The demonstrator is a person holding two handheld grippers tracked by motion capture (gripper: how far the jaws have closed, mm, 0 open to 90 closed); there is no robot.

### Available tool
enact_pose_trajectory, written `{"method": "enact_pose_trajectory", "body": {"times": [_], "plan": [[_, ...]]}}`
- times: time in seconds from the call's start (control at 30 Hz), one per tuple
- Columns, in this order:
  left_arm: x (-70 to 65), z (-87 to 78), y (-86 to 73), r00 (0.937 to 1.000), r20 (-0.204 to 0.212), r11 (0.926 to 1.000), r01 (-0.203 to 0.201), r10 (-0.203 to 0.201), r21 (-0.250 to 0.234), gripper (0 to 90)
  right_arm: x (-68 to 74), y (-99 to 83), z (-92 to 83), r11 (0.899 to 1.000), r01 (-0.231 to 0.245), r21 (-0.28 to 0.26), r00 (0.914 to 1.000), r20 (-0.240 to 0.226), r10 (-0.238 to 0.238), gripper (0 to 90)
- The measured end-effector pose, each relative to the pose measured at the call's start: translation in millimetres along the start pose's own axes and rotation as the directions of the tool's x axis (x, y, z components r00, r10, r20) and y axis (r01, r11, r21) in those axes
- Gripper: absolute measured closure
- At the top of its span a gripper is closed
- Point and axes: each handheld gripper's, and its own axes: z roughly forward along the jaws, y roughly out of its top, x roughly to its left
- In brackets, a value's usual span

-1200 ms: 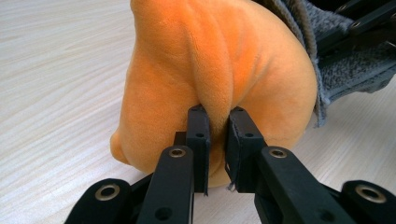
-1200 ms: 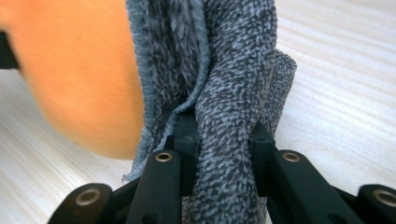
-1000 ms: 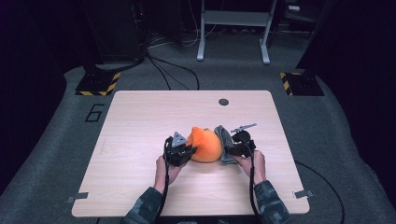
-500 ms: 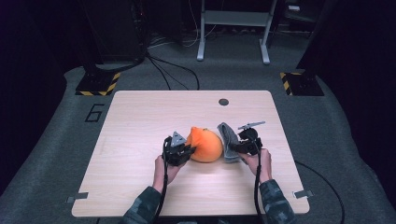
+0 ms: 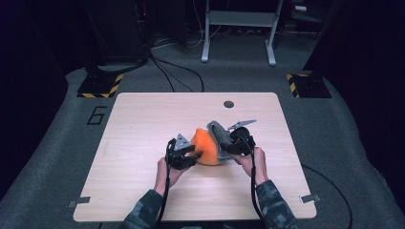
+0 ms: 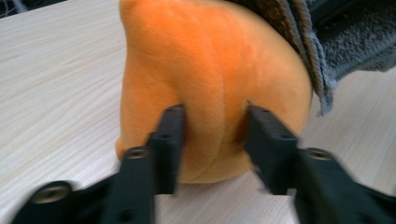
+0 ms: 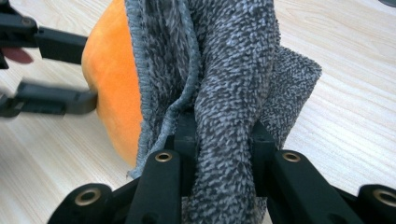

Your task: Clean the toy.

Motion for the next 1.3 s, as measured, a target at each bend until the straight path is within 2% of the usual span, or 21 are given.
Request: {"method": "enact_pose_trajectory", "body": {"times": [0.03,0.1,0.17,0.23,0.3,0.43,0.5,0.53,0.57,0.6,0.63,0.73,0.83,0.87,1.0,1.07,1.1,1.13,1.17,1.3], "plan": [[-3.2,1.4,0.1,0.9992,-0.028,0.9995,-0.028,0.029,0.010,40.7,-0.2,0.1,0.1,1.000,0.004,0.000,1.0000,0.003,-0.004,72.3],[-8.4,3.9,0.6,0.9965,-0.057,0.9979,-0.059,0.060,0.027,37.2,-0.4,0.3,0.4,1.000,0.004,-0.001,1.0000,0.004,-0.004,72.3],[-12.0,7.6,0.3,0.9910,-0.093,0.9949,-0.093,0.096,0.040,37.0,-0.2,0.3,0.4,1.000,0.001,-0.003,1.0000,0.001,-0.001,72.3],[-14.2,11.5,-0.9,0.9854,-0.120,0.9923,-0.115,0.120,0.045,40.0,-1.2,0.2,0.7,1.000,0.007,-0.004,1.0000,0.002,-0.007,72.2],[-14.7,14.4,-1.4,0.9851,-0.126,0.9927,-0.113,0.117,0.042,47.4,-1.4,0.4,1.0,1.000,-0.002,-0.001,1.0000,0.000,0.002,72.2],[-14.2,16.6,-1.5,0.9863,-0.133,0.9952,-0.095,0.097,0.026,70.5,-2.5,0.5,0.8,1.000,0.002,-0.011,1.0000,0.010,-0.002,72.1],[-14.9,15.9,-1.3,0.9862,-0.142,0.9964,-0.083,0.085,0.015,77.0,-4.1,-0.1,-0.5,1.000,-0.004,-0.022,1.0000,0.007,0.004,72.0],[-14.9,15.2,-1.0,0.9884,-0.133,0.9973,-0.073,0.074,0.014,78.4,-5.0,-0.4,-1.1,1.000,-0.002,-0.025,1.0000,0.004,0.002,72.0],[-14.7,14.5,-0.8,0.9896,-0.129,0.9980,-0.063,0.063,0.004,79.4,-5.6,-0.5,-2.4,1.000,0.004,-0.026,1.0000,0.004,-0.004,71.9],[-14.8,13.5,-0.6,0.9914,-0.122,0.9989,-0.047,0.046,0.000,80.1,-4.4,-0.3,-4.3,1.000,-0.010,-0.027,0.9999,0.002,0.010,71.9],[-13.8,12.0,0.2,0.9934,-0.110,0.9995,-0.033,0.032,0.000,80.4,-5.5,-0.1,-6.3,0.999,0.003,-0.038,1.0000,0.005,-0.003,71.9],[-13.6,8.2,3.1,0.9965,-0.081,0.9997,0.021,-0.021,-0.009,81.2,-3.3,2.5,-12.8,0.998,-0.014,-0.053,0.9999,-0.003,0.014,71.8],[-17.9,4.1,8.2,0.9967,-0.072,0.9993,0.036,-0.037,-0.009,81.6,4.9,8.2,-20.1,0.998,0.009,-0.064,0.9999,-0.007,-0.009,71.8],[-19.5,3.0,9.5,0.9969,-0.057,0.9985,0.053,-0.054,-0.014,81.6,7.5,10.9,-22.8,0.997,0.028,-0.076,0.9995,-0.014,-0.029,71.8],[-24.7,2.8,10.2,0.9973,-0.020,0.9974,0.071,-0.071,-0.016,81.5,22.1,23.1,-31.0,0.994,0.048,-0.102,0.9977,-0.043,-0.052,71.8],[-26.9,3.4,9.6,0.9975,-0.019,0.9975,0.068,-0.069,-0.020,81.3,26.6,27.7,-26.8,0.994,0.061,-0.091,0.9971,-0.040,-0.064,71.7],[-27.7,3.9,9.5,0.9976,-0.023,0.9977,0.065,-0.065,-0.021,81.2,28.3,28.8,-22.9,0.996,0.051,-0.069,0.9977,-0.041,-0.054,71.7],[-28.5,4.7,9.0,0.9968,-0.019,0.9968,0.077,-0.077,-0.022,80.9,27.7,28.7,-16.6,0.996,0.059,-0.068,0.9971,-0.044,-0.062,71.6],[-28.0,5.6,8.5,0.9971,-0.025,0.9972,0.072,-0.072,-0.020,80.7,27.8,28.3,-11.5,0.997,0.059,-0.058,0.9971,-0.043,-0.062,71.6],[-26.6,6.6,6.4,0.9970,-0.039,0.9978,0.066,-0.066,-0.013,79.8,28.8,26.8,-2.0,0.997,0.065,-0.051,0.9972,-0.033,-0.067,72.5]]}}
